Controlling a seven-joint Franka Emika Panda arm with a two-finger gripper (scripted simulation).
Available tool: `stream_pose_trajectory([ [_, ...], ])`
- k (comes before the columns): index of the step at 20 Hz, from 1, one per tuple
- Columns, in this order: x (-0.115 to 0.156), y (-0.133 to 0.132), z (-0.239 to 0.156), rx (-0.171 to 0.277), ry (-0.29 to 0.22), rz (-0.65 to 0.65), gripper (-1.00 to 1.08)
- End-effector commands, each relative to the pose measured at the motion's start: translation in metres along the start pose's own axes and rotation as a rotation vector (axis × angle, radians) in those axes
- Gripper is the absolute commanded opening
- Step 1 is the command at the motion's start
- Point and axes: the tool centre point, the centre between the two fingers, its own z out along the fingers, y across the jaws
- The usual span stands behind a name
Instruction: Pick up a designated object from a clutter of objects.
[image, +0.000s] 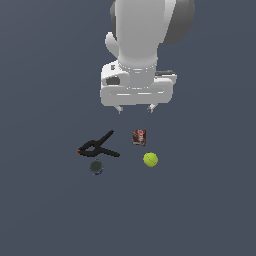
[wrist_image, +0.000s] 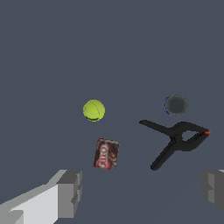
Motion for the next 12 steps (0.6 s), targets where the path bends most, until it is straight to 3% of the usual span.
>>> stream_pose_trajectory([
  [1,0.0,0.0,0.0,0.0,0.0,0.0,1.0],
  [12,0.008,0.013,-0.003,-0.031,0.015,-0.019,1.0],
])
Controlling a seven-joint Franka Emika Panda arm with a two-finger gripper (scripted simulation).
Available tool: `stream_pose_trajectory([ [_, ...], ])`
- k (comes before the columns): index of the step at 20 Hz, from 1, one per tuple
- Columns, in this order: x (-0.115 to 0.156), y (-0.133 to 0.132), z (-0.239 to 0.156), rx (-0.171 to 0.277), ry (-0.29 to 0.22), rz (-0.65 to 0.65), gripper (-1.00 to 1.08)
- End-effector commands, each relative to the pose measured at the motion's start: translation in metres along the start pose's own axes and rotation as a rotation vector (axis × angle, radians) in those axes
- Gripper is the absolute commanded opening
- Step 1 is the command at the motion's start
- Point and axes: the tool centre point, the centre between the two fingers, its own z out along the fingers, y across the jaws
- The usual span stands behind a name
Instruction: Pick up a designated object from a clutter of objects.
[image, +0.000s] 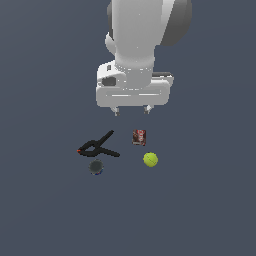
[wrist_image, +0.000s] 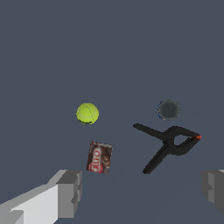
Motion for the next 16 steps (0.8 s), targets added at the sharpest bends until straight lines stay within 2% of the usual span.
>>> stream_pose_trajectory([
  [1,0.0,0.0,-0.001,-0.002,0.001,-0.001,1.0],
  [8,0.006,0.007,0.009,-0.004,0.0,-0.025,1.0],
  [16,0.023,0.031,0.042,-0.009,-0.001,-0.106,1.0],
])
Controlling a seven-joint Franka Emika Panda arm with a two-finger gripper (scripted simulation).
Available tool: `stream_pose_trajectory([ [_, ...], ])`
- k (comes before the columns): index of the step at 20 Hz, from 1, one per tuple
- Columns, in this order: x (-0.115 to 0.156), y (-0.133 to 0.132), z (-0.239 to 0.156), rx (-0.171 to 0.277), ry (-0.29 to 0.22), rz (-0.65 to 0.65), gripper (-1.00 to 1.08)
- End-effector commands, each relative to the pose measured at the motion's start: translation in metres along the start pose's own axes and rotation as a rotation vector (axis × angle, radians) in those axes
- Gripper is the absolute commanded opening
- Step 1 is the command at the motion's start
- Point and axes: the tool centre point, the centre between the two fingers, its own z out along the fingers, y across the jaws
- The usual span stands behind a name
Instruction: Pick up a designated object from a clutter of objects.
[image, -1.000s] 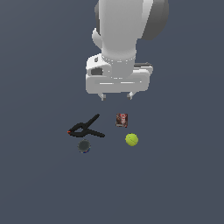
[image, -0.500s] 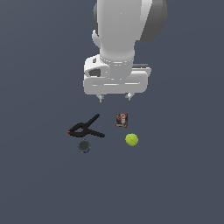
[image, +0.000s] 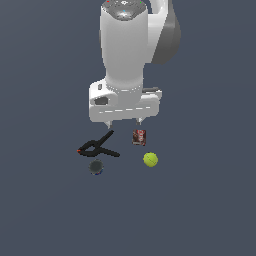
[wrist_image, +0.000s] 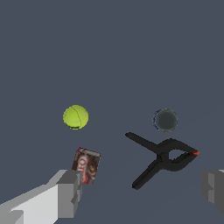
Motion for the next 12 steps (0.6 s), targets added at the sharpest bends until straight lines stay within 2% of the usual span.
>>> stream_pose_trajectory([
  [1,0.005,0.01,0.014,-0.002,-0.001,-0.033,1.0],
  [12,0.025,0.07,0.101,-0.002,-0.003,-0.229,1.0],
])
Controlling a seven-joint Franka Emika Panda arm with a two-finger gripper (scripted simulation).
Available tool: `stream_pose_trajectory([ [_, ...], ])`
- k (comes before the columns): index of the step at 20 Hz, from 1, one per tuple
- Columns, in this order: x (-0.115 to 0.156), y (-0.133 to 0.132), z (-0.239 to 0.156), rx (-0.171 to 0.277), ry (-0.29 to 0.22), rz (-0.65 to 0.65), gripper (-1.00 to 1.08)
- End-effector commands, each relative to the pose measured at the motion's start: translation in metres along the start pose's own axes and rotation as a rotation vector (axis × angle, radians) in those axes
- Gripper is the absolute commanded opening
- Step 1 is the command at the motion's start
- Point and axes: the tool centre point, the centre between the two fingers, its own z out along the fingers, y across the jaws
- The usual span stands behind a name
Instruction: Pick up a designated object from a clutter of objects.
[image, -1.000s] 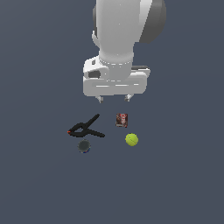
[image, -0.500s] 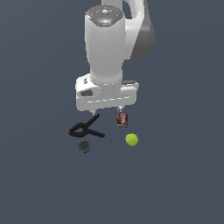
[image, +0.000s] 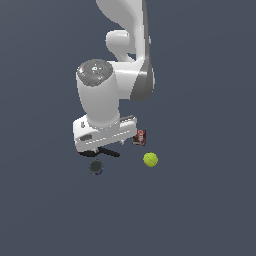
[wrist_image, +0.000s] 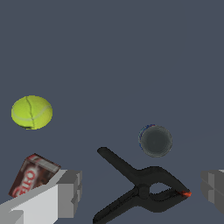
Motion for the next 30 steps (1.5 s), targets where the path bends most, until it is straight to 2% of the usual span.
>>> stream_pose_trajectory([
  [1,0.0,0.014,0.022,0.001,0.001,-0.048,1.0],
  [7,-0.005,0.044,0.072,0.007,0.005,-0.152,1.0],
  [14,-0.012,0.065,0.112,0.014,0.011,-0.233,1.0],
  [30,-0.017,0.074,0.142,0.018,0.014,-0.267,1.0],
])
